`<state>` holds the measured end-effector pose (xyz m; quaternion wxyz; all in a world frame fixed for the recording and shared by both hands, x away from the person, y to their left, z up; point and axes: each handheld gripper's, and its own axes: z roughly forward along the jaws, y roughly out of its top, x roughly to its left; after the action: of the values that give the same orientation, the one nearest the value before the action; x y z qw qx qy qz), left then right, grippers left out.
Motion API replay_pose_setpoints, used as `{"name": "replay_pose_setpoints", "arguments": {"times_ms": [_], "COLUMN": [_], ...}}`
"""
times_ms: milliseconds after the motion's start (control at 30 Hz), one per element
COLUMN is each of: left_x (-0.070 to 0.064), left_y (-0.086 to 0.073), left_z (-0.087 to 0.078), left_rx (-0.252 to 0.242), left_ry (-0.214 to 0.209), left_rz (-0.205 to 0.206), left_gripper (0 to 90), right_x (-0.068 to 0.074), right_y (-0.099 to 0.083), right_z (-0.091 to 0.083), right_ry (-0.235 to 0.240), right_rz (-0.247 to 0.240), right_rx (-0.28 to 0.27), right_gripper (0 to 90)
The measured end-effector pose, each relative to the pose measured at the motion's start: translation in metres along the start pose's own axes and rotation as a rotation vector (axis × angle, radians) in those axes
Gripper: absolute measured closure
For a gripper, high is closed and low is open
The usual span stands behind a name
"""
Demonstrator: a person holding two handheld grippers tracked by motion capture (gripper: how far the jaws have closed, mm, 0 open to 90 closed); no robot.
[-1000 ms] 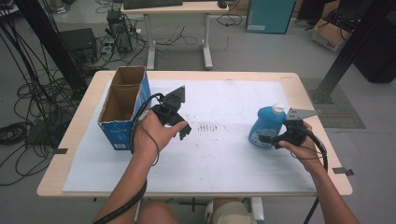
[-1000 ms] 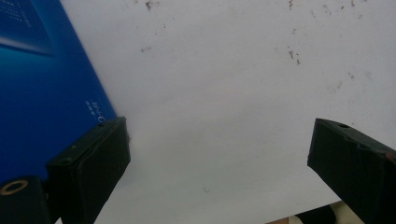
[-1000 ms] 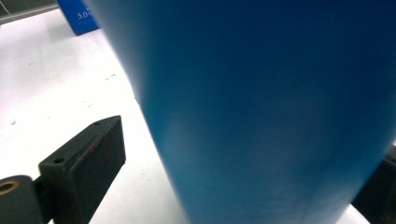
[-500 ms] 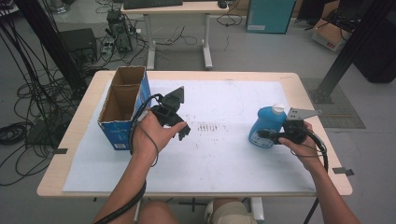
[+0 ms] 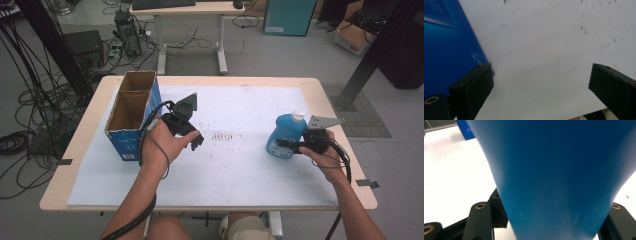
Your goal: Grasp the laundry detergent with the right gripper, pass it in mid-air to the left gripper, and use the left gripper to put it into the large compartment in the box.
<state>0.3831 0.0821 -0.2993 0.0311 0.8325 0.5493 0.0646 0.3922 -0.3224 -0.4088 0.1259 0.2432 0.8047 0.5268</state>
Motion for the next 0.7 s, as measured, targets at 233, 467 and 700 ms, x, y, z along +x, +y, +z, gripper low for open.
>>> {"name": "replay_pose_setpoints", "arguments": {"times_ms": [233, 467, 700], "left_x": [-0.0009, -0.0011, -0.0005], "left_y": [0.0000, -0.0006, -0.0016], "left_z": [-0.0015, -0.0017, -0.0020], "left_rx": [-0.001, -0.003, 0.000], "left_ry": [0.002, 0.003, 0.003], "left_rz": [0.005, 0.001, 0.004], "left_gripper": [6.2, 6.2, 6.2], "right_x": [0.0003, 0.0002, -0.0002], "right_y": [0.0002, 0.0006, 0.0005], "right_z": [-0.0002, -0.0001, 0.0001], "right_ry": [-0.002, -0.001, -0.003], "right_rz": [-0.010, -0.010, -0.012], "right_rx": [0.004, 0.007, 0.004], "right_gripper": [40.4, 40.5, 40.7]}}
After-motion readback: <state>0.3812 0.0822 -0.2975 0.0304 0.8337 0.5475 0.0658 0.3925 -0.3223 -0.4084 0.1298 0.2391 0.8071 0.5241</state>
